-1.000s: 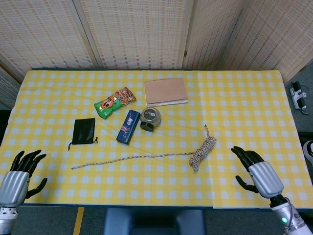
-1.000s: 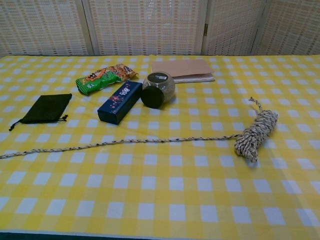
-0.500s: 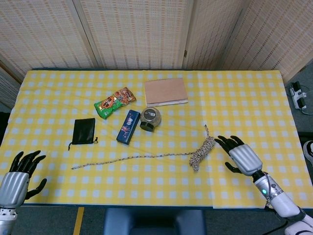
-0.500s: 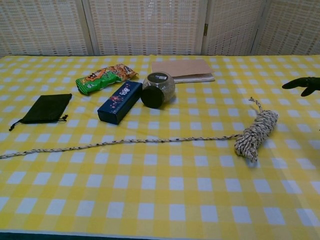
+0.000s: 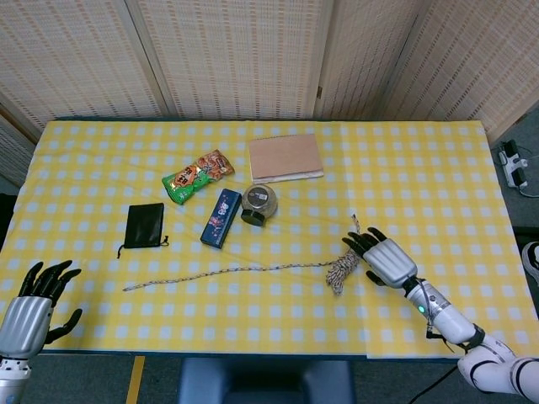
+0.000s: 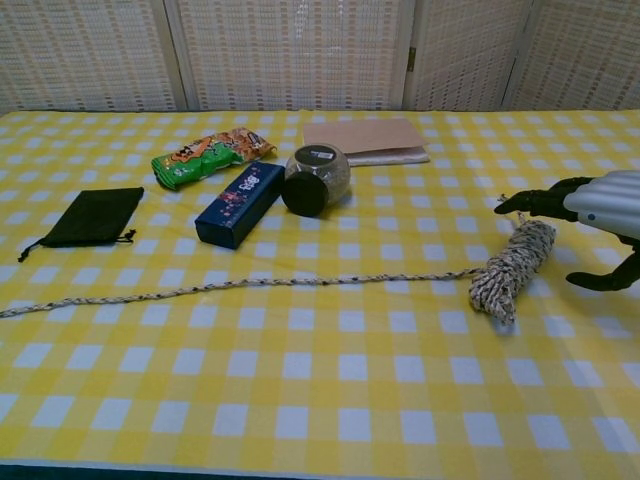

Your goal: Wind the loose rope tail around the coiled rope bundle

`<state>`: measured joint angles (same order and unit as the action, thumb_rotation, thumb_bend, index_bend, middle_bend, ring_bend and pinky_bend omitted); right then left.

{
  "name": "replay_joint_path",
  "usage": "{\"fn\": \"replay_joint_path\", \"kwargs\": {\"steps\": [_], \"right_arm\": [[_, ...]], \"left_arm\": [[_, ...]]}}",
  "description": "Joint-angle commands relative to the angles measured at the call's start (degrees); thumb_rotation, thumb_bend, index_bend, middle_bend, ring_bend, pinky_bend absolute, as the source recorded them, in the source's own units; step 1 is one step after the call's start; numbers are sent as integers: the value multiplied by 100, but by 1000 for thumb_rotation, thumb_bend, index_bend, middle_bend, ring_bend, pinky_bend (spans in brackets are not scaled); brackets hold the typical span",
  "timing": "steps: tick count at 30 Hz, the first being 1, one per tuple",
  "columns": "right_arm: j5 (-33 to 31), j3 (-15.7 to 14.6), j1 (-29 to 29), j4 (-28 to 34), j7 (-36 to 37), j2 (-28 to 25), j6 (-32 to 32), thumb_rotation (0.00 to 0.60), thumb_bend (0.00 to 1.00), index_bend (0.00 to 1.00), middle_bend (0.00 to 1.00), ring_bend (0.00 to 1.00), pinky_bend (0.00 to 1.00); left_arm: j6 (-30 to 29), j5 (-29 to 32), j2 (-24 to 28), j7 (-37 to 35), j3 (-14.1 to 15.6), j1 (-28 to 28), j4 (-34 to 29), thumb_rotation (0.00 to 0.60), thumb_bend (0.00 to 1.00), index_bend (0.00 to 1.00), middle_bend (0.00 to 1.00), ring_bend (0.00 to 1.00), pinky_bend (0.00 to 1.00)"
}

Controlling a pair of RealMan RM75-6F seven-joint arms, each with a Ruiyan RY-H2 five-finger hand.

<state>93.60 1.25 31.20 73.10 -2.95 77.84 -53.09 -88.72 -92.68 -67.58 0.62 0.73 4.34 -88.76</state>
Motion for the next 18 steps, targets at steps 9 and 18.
{"fn": "replay_joint_path", "kwargs": {"steps": [9, 18], "right_arm": [[99, -145, 239, -677, 347, 501, -85, 600, 407, 171, 193, 227, 101], [86, -222, 269, -943, 353, 663, -223, 600, 407, 355, 298, 315, 154]], "left_arm": [[61, 71, -34, -8, -18, 6, 36, 600, 358, 229, 143, 166, 76], [105, 101, -85, -69, -21, 16, 127, 600, 357, 235, 143, 166, 76]]}}
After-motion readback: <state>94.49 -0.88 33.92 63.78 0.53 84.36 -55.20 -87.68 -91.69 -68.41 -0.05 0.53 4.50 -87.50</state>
